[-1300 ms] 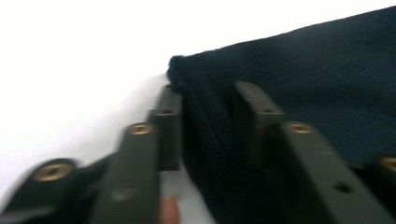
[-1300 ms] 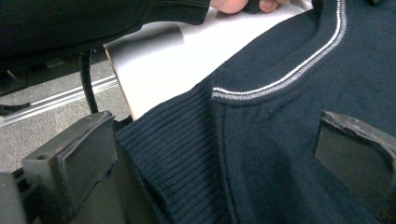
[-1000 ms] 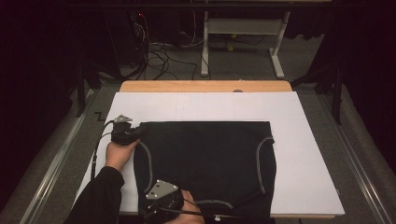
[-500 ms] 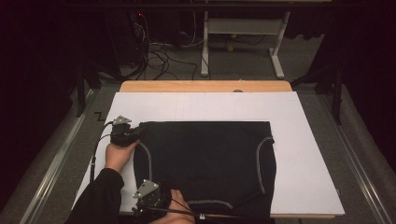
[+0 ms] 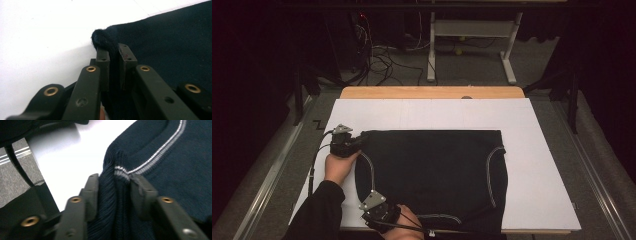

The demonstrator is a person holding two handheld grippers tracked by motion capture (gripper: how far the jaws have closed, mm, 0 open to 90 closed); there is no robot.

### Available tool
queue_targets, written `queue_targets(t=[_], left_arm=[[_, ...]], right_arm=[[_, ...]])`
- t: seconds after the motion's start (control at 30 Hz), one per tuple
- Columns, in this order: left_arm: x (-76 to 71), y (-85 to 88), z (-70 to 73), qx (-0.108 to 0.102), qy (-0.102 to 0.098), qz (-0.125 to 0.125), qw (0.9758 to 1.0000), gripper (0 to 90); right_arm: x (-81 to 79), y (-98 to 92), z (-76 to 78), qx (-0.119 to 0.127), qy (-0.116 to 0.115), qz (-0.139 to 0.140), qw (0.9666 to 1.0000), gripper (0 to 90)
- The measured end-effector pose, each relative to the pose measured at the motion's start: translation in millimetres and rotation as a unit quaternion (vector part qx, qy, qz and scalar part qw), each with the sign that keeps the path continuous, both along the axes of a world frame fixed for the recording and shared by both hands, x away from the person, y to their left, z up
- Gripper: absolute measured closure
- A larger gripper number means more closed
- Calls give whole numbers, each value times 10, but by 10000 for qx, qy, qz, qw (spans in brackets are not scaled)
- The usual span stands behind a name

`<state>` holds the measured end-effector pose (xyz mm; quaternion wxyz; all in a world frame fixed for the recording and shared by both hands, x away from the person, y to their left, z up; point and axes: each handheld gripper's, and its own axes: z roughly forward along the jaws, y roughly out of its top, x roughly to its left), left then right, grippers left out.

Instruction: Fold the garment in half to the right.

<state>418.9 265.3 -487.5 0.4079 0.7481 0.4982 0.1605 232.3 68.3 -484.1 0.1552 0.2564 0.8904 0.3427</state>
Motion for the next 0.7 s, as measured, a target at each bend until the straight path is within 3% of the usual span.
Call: queue_targets(t=[0.3,0.53,0.57,0.63,0.7], left_arm=[[-18,-6,3,42,-71,-10,10000,766],[-33,-31,12,125,-128,-123,9998,766],[-35,-22,21,75,-86,-152,9998,765],[-31,30,27,-244,122,-40,9996,765],[-55,40,30,-313,144,60,9994,768]], right_arm=[[2,-56,23,80,-41,52,9999,737],[-35,-165,121,353,-209,123,9991,751],[-40,-186,133,411,-227,140,9988,750],[-42,-228,153,549,-246,175,9980,751],[-43,-256,177,663,-250,174,9973,751]])
